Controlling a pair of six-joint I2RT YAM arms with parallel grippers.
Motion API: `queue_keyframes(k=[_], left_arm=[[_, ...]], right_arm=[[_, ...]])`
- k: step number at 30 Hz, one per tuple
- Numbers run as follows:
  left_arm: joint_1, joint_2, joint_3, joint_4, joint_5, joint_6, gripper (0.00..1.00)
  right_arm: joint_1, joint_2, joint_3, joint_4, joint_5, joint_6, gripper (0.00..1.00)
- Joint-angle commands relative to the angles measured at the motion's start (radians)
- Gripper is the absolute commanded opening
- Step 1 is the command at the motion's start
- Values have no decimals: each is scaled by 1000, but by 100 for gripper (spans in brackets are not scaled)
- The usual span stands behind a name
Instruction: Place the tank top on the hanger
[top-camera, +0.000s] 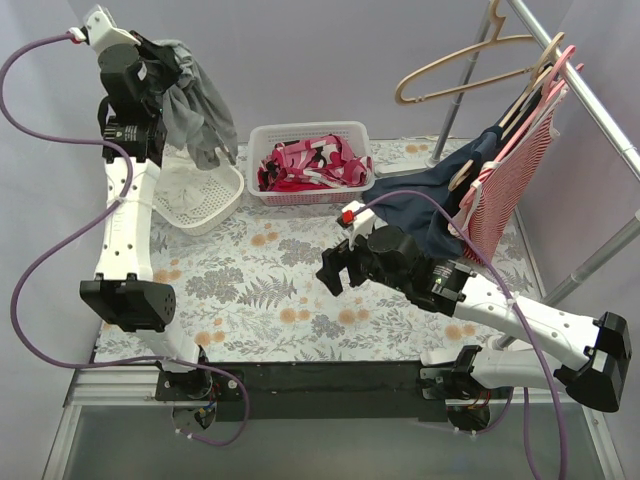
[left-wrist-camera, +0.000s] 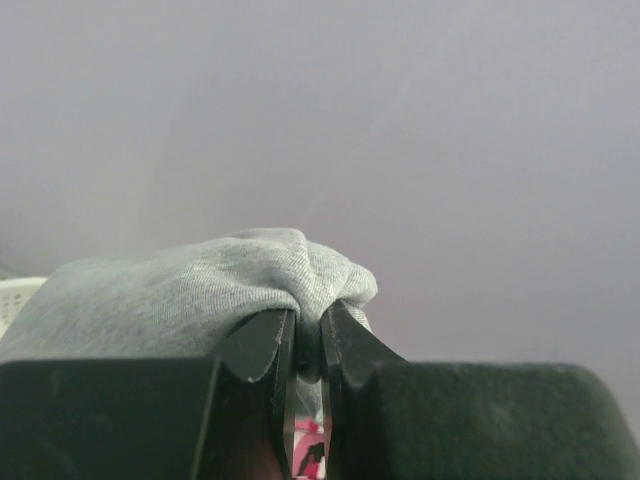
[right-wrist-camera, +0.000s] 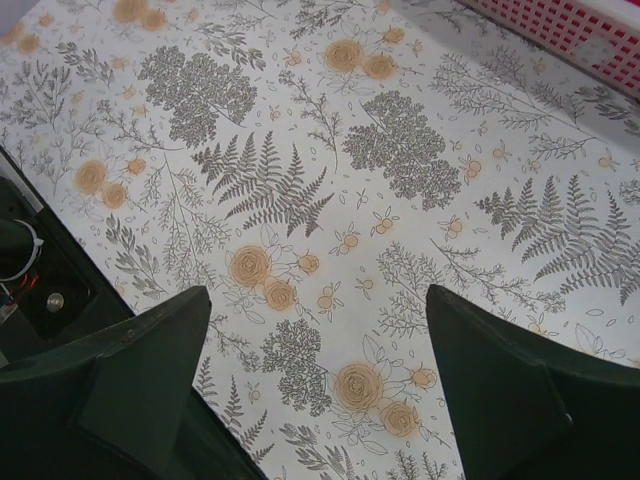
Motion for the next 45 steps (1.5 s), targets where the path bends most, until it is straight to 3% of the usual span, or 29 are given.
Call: queue_keyframes(k=[1, 9, 14, 20, 25, 28, 29, 30, 32, 33, 34, 37, 41, 45], left_arm=[[-42, -130, 75, 13, 110, -5, 0], [-95, -225, 162, -69, 363, -128, 0], [-146, -364, -8, -59, 468, -216, 0], [-218, -634, -521, -33, 492, -304, 0], [-291, -751, -1015, -85, 488, -355, 0], [-336, -785, -1198, -91, 413, -326, 0], [-336, -784, -1221, -91, 416, -315, 6], [-336, -771, -1235, -83, 432, -304, 24], [-336, -765, -1273, -56, 454, -283, 39], [-344, -761, -1281, -51, 465, -270, 57], [-355, -759, -1286, -49, 466, -257, 66], [-417, -771, -1286, -66, 421, -182, 76], [-566, -771, -1278, -140, 312, -143, 79], [-848, -782, -1312, -206, 109, -189, 79]], right_arm=[[0, -32, 78, -5, 55, -42, 97], [0, -111, 119, -30, 109, -61, 96], [0, -193, 113, -76, 138, -56, 95], [1, -294, 38, -125, 143, -9, 94], [0, -325, -63, -169, 125, 46, 94], [0, -331, -143, -172, 103, 88, 93], [0, -331, -157, -172, 102, 102, 93], [-2, -331, -169, -171, 97, 121, 93], [0, -333, -190, -177, 88, 135, 93], [0, -342, -195, -185, 89, 140, 93], [0, -348, -203, -192, 98, 161, 93], [0, -391, -241, -218, 128, 194, 93], [0, -457, -319, -255, 163, 265, 92], [0, -510, -402, -258, 152, 336, 91]])
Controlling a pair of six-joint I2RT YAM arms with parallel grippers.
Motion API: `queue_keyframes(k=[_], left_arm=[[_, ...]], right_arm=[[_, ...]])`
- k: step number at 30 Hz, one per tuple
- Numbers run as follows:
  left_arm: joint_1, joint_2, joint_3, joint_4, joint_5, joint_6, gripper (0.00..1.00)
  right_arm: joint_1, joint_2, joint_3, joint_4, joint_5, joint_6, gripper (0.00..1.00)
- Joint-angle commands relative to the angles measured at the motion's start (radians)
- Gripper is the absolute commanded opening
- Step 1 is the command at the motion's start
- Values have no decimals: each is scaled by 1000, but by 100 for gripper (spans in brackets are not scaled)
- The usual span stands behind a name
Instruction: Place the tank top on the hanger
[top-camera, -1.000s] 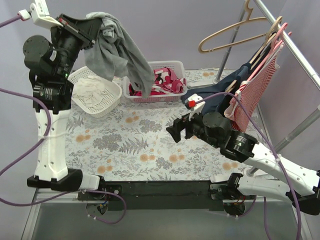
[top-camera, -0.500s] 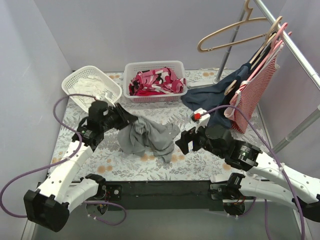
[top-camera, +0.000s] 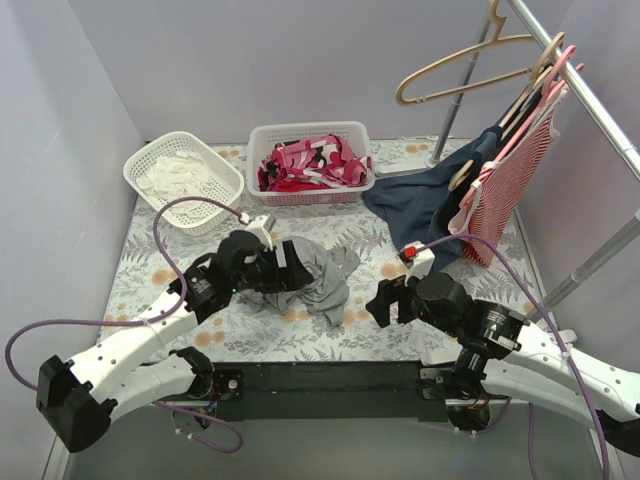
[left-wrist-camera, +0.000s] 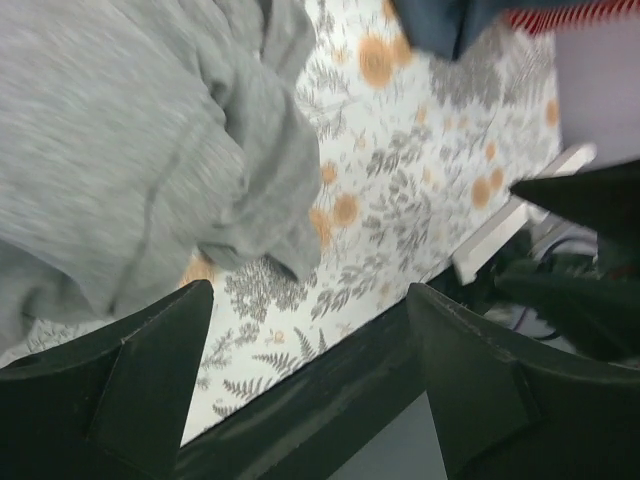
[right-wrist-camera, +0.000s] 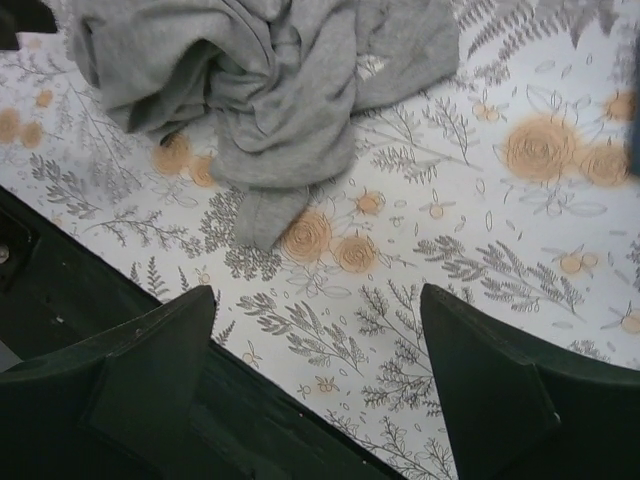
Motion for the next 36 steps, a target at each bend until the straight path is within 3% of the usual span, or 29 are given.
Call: queue_keyframes(k=[1, 4, 6, 10, 14, 20, 25, 28, 29, 30, 36], left_arm=[[-249, -28, -16, -90, -245, -27, 78], [-393, 8, -37, -90, -338, -74, 69], [-468, 88, -45, -58, -377, -105, 57], [-507, 223, -60, 52, -400, -147, 48], [-508, 329, -103, 204, -453, -186, 50], [-508, 461, -114, 376, -404, -219, 57], [-508, 484, -171, 506, -381, -242, 55], [-507, 504, -163, 499, -416, -240, 28], [-507, 500, -158, 484, -427, -237, 11], [-507, 460, -149, 467, -468, -230, 3], [-416, 127, -97, 215, -591, -243, 0]], right_arm=[[0, -42, -80, -20, 19, 109, 90], [0, -46, -114, -17, 20, 140, 88], [0, -30, -118, -9, 19, 151, 87], [0, 0, -95, -6, 32, 152, 85], [0, -9, -81, -8, 29, 154, 85], [0, -17, -83, -9, 42, 148, 85], [0, -5, -86, 0, 89, 143, 85], [0, -5, -94, 28, 126, 142, 85], [0, -2, -95, 37, 134, 140, 85], [0, 0, -95, 48, 154, 142, 85], [-3, 46, -86, 155, 137, 148, 88]])
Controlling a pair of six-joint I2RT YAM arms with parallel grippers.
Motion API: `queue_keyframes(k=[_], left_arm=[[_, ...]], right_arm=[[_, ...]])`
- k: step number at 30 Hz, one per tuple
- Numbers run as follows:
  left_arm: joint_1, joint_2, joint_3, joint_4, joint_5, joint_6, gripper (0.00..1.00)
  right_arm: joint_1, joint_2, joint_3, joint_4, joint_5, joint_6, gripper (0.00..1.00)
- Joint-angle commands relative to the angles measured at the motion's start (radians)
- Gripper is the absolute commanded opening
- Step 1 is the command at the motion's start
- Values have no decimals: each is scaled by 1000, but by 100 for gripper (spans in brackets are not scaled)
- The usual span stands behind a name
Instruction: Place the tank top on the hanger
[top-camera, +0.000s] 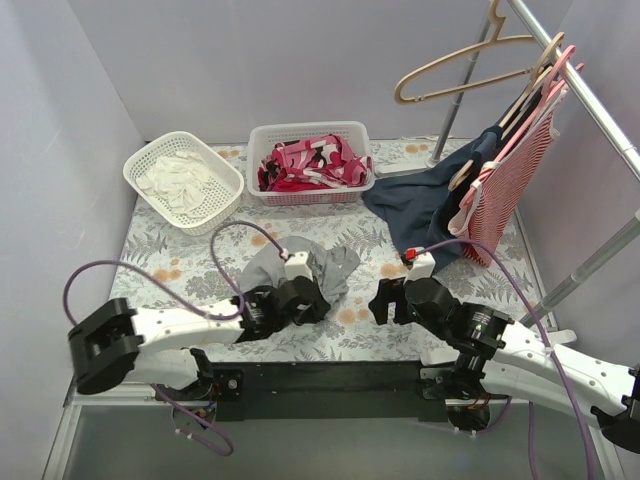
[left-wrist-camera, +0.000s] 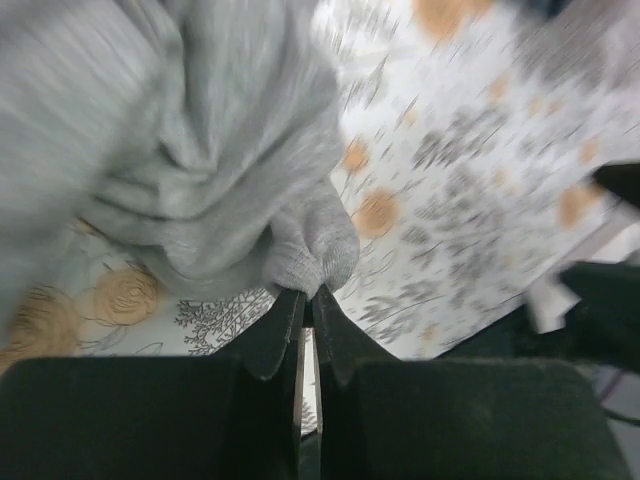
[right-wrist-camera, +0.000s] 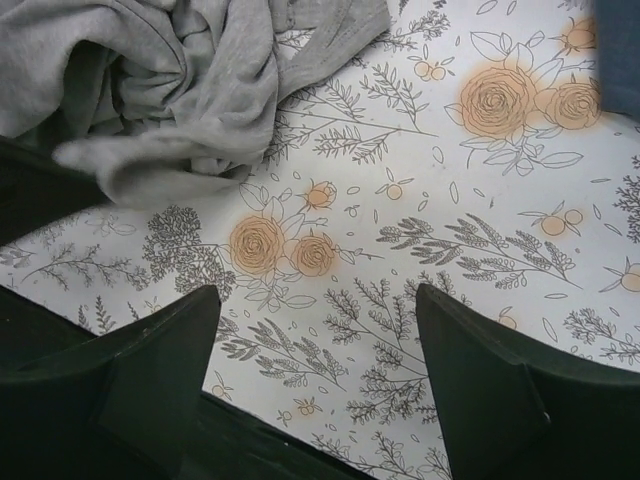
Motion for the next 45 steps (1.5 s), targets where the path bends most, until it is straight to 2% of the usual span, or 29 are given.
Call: queue_keyframes(k=[1, 2, 5, 11, 15, 19, 23, 29, 35, 38, 39, 42, 45], left_arm=[[73, -305, 78, -192, -168, -18, 0], [81, -338, 115, -285, -185, -24, 0], [93, -430, 201, -428, -231, -27, 0], [106, -476, 307, -586, -299, -18, 0], [106, -519, 322, -600, -288, 2, 0], [106, -537, 332, -660, -288, -16, 0], [106, -548, 358, -659, -296, 7, 0], [106, -504, 405, -623, -291, 50, 0], [106, -490, 425, -607, -287, 77, 0], [106, -493, 440, -608, -288, 91, 0], [107, -492, 451, -614, -288, 89, 0], [107, -487, 480, -629, -301, 120, 0], [107, -476, 519, -643, -369, 183, 0]], right_arm=[[-3, 38, 41, 148, 10, -9, 88], [-5, 70, 46, 191, -2, -21, 88], [-11, 168, 84, 255, -39, -53, 86], [-34, 351, 122, 371, -126, -90, 76], [-94, 411, 121, 411, -188, -90, 72], [-151, 426, 73, 550, -218, -76, 71], [-206, 526, 69, 630, -218, -98, 68], [-215, 728, 110, 740, -228, -118, 63], [-214, 871, 153, 843, -295, -38, 58], [-211, 926, 165, 892, -262, -13, 55], [-207, 942, 173, 897, -242, -15, 53], [-189, 959, 176, 895, -168, -7, 35], [-162, 916, 182, 836, -93, -4, 8]])
